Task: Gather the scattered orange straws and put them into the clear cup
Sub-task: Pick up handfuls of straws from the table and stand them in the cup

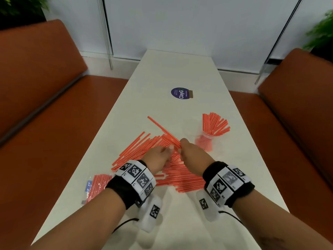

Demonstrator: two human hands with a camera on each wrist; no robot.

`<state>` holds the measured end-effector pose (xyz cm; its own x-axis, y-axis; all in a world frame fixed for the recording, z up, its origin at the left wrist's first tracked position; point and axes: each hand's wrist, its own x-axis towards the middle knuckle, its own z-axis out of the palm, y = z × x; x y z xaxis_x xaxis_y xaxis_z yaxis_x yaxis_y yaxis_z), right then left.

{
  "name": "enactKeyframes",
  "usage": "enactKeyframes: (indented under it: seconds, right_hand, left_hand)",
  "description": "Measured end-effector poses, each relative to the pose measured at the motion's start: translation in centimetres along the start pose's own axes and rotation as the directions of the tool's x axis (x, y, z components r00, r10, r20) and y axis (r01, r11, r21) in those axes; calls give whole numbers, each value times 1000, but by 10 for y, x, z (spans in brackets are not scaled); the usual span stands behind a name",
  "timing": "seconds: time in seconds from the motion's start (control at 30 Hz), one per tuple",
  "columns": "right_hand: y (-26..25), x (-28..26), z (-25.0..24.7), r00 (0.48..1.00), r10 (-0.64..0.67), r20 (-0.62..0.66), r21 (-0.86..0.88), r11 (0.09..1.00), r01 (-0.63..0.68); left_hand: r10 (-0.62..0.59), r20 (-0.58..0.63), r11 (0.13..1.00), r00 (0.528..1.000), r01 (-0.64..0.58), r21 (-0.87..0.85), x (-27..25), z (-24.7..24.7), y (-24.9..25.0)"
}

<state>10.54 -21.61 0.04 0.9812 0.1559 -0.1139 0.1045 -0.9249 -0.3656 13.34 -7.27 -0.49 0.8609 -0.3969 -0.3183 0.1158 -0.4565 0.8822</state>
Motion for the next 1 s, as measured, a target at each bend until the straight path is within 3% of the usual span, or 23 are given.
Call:
enactKeyframes:
  seconds: [0.13, 0.23, 0.33, 0.4, 0.47, 0.53, 0.6, 0.63, 0.7, 0.77, 0.87, 0.9, 1.0]
  right_hand:
    - [-14, 2, 9, 996, -11, -91, 251, 967, 33]
    - [-17, 4, 19, 988, 46, -148, 273, 962, -4]
    - [-19, 2, 26, 982, -13, -190, 259, 964, 63]
    - [-17, -2, 23, 980, -42, -196, 347, 931, 109]
    - [-10, -7, 18, 992, -38, -119, 417, 905, 85]
    - [1, -13, 15, 998, 23, 59, 486, 873, -49]
    - [9, -19, 9, 974, 73, 215, 606, 772, -191]
    - [12, -18, 3, 975, 91, 203, 634, 746, -201]
    - [13, -10, -17, 987, 160, 32, 720, 681, -134]
    - [3, 3, -42, 963, 239, -126, 824, 566, -32]
    - [-15, 25, -67, 941, 280, -190, 889, 456, 44]
    - [-20, 30, -69, 942, 274, -194, 879, 475, 43]
    - [-28, 33, -67, 932, 234, -278, 757, 650, 63]
  left_hand:
    - [-80, -73, 897, 994, 40, -441, 10, 17, 18]
    - [-100, -220, 888, 970, -13, -459, 18, 28, 22]
    - [-81, -229, 835, 970, -59, -547, 18, 31, 25]
    - [-55, -226, 782, 973, -99, -616, 17, 27, 25]
    - [-31, -260, 698, 965, -166, -697, 16, 21, 27]
    - [-22, -301, 609, 953, -226, -761, 17, 13, 28]
    - [-2, -283, 581, 959, -229, -781, 19, 4, 28]
    - [23, -250, 594, 968, -215, -775, 19, 1, 27]
    - [96, -149, 678, 984, -174, -714, 14, -2, 26]
    - [150, -23, 780, 988, -133, -612, 9, 2, 23]
    - [199, 105, 855, 974, -120, -505, 2, 14, 21]
    - [201, 113, 865, 973, -122, -487, 1, 17, 21]
    - [191, 87, 881, 978, -132, -454, 4, 18, 19]
